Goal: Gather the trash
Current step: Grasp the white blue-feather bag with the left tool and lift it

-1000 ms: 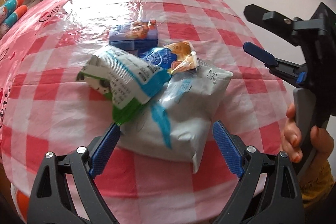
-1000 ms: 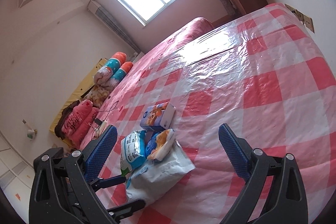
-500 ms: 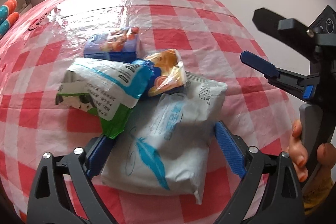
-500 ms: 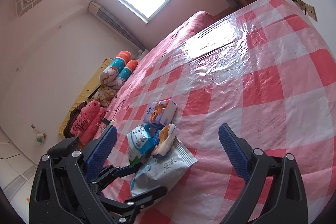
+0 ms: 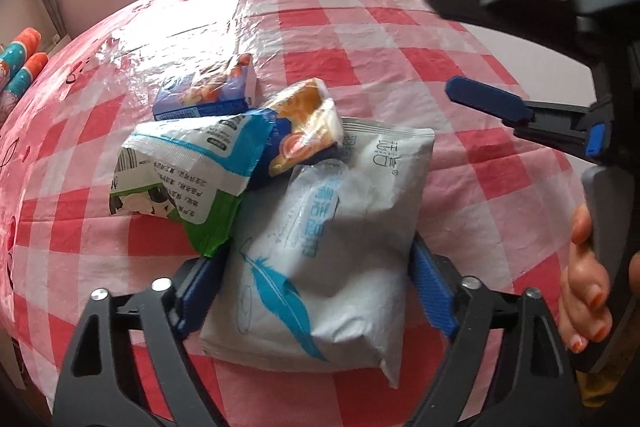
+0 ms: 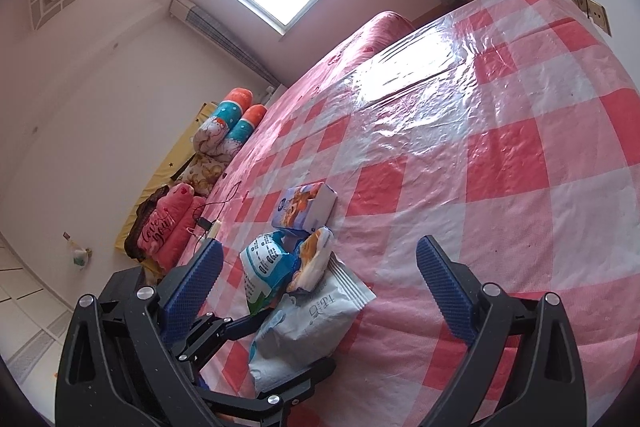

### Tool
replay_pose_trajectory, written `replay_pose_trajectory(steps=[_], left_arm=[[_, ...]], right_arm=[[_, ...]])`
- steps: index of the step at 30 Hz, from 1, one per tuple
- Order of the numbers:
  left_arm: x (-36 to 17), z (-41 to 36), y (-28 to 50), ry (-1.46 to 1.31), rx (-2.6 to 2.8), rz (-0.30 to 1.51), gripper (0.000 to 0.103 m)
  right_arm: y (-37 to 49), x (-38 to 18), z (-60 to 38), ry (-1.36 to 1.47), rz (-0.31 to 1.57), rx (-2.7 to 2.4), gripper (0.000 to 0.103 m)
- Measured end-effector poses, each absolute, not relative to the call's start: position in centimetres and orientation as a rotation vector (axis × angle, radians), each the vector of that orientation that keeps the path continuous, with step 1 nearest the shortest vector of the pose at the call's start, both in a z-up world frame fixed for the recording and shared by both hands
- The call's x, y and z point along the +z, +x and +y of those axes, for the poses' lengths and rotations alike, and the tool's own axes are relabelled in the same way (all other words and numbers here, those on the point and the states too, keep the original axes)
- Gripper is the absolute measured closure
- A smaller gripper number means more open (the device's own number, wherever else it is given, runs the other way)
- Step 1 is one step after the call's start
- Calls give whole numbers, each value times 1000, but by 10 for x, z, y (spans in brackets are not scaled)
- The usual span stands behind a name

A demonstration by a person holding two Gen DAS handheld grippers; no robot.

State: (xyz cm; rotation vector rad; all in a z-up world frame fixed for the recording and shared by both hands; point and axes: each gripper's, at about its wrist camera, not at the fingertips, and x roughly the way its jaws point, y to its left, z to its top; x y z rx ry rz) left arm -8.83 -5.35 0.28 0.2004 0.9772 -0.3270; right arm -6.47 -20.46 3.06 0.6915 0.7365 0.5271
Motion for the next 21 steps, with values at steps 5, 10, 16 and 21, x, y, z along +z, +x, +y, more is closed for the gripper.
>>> replay_pose_trajectory(steps=[5, 10, 16, 21], left_arm=[[6, -57, -94, 210, -321, 964, 28], [11, -56, -104, 156, -362, 979, 31], [19, -48, -123, 115, -392, 988, 31], [29, -33, -136, 85, -394, 984, 31]], right_arm=[[-61, 28, -202, 682, 754, 534, 7], [-59, 27, -199, 673, 766, 543, 7], [-56, 23, -195, 661, 789, 561, 7], [-55, 25, -183, 614, 795, 576, 7]])
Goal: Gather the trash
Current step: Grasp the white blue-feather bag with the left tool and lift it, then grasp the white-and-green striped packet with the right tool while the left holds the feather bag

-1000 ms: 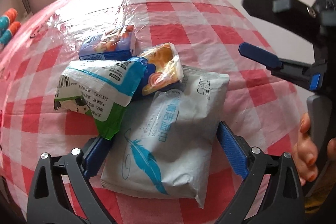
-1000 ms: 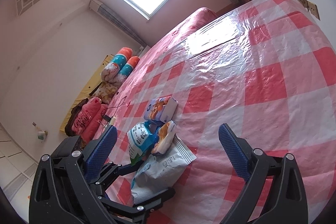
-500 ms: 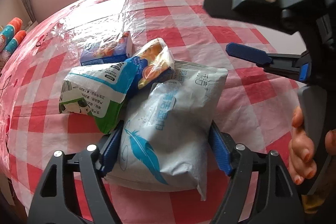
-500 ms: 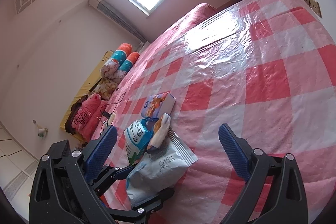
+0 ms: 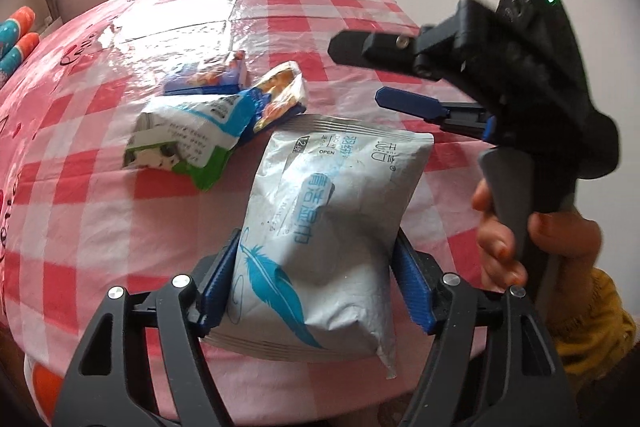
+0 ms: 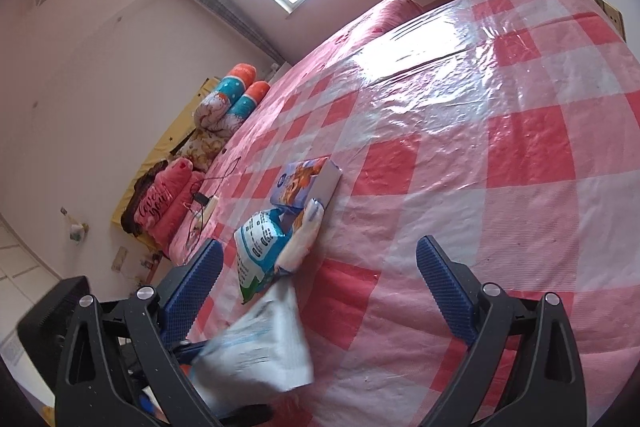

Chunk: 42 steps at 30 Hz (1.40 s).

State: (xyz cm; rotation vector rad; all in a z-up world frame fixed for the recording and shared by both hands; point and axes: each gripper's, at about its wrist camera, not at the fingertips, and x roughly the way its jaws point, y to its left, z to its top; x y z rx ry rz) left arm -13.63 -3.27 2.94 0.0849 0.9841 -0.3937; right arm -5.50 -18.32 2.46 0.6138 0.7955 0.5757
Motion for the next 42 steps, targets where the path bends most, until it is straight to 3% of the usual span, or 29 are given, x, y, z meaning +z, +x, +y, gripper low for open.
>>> replay_pose_trajectory(steps=[12, 24, 42], left_arm=[[49, 13, -164, 21, -358, 948, 31], [56, 74, -171, -62, -281, 910, 31], [42, 157, -180, -203, -206, 876, 31]], right_arm=[[-54, 26, -157, 551, 810, 625, 7], [-69, 38, -105, 307, 764, 641, 7], [-39, 53, -51, 146, 807, 637, 8]])
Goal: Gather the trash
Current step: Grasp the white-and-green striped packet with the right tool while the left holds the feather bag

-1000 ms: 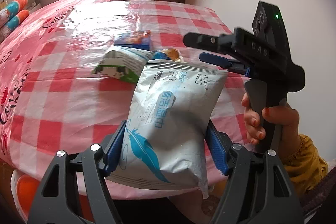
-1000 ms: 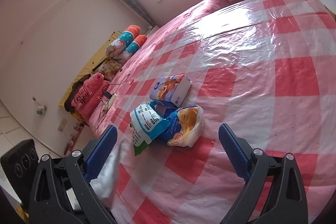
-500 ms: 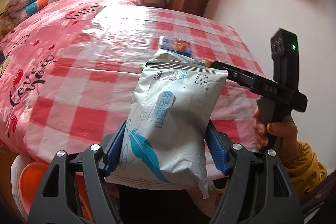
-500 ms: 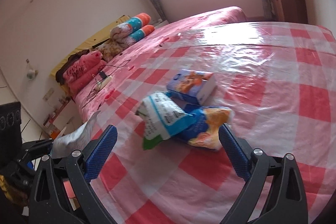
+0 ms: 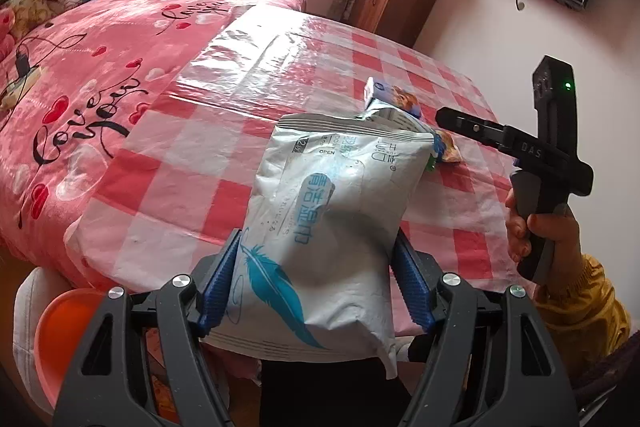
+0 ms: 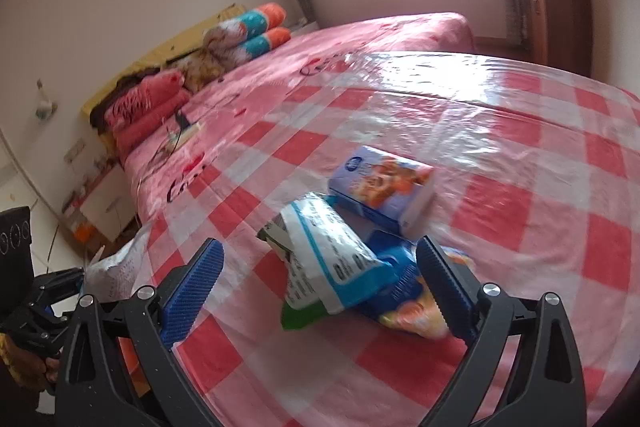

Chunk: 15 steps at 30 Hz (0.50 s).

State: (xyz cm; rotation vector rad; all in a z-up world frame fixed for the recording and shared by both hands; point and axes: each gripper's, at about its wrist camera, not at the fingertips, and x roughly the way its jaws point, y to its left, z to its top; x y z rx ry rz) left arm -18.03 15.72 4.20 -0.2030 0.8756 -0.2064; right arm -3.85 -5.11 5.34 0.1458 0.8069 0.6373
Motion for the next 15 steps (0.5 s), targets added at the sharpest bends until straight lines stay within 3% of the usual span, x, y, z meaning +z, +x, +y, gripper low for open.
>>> replay_pose_trajectory(steps=[3, 12, 15], left_arm=[[40, 168, -183, -223, -202, 863, 31], [36, 178, -187, -244, -194, 831, 31], [34, 180, -186, -257, -196, 825, 31]], right_arm=[[-31, 50, -34, 70, 839, 640, 26], [-20, 31, -8, -93, 895, 606, 26], [-23, 25, 2, -172, 889, 589, 37]])
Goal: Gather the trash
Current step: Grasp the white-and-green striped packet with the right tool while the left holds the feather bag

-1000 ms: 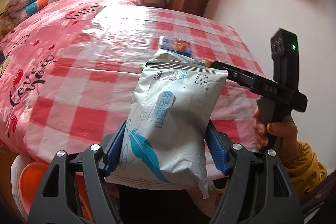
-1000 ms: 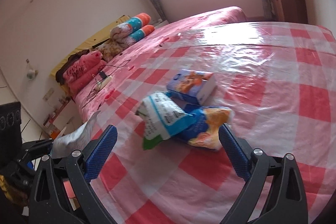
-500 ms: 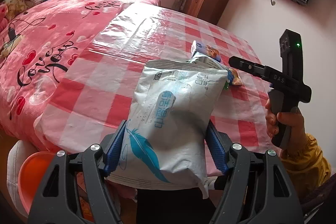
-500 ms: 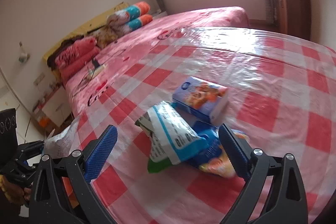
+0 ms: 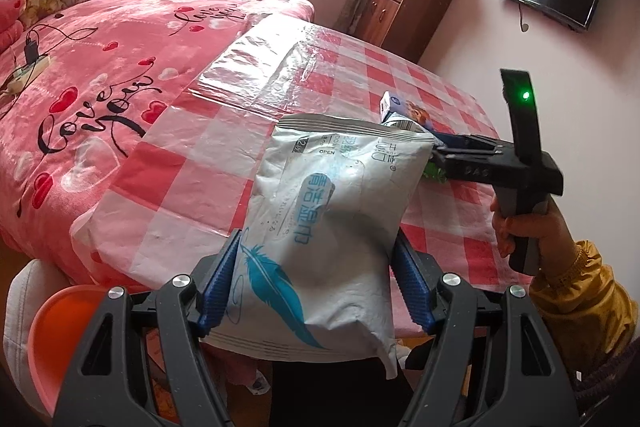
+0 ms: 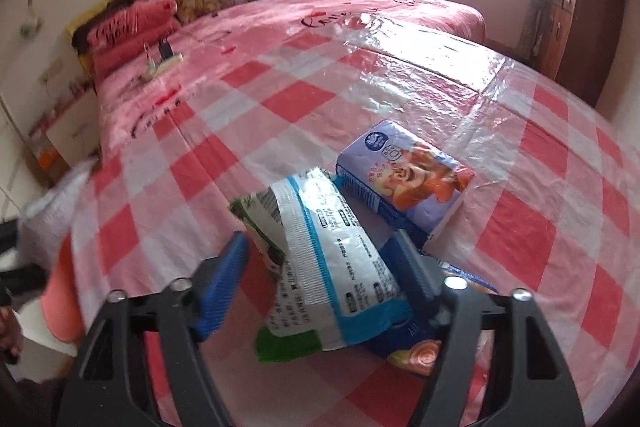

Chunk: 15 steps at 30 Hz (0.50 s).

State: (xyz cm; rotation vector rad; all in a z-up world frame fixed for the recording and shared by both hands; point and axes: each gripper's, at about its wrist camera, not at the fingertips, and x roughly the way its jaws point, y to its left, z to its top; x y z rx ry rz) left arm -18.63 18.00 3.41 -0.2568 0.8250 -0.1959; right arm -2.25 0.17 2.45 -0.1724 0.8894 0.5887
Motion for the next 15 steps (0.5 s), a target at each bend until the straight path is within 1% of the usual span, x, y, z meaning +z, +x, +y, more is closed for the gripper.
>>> replay_pose_trajectory(steps=[2, 5, 7, 15], left_arm=[[33, 182, -186, -260, -194, 822, 31], [30, 187, -186, -274, -189, 822, 31], [29, 189, -186, -279, -182, 819, 31], [25, 200, -191, -299, -166, 810, 31]], right_arm=[[-25, 23, 4, -199, 885, 579, 39], [-26, 23, 8, -216, 888, 576, 48], [-28, 22, 10, -220, 900, 568, 52], [-39, 23, 19, -231, 903, 540, 56]])
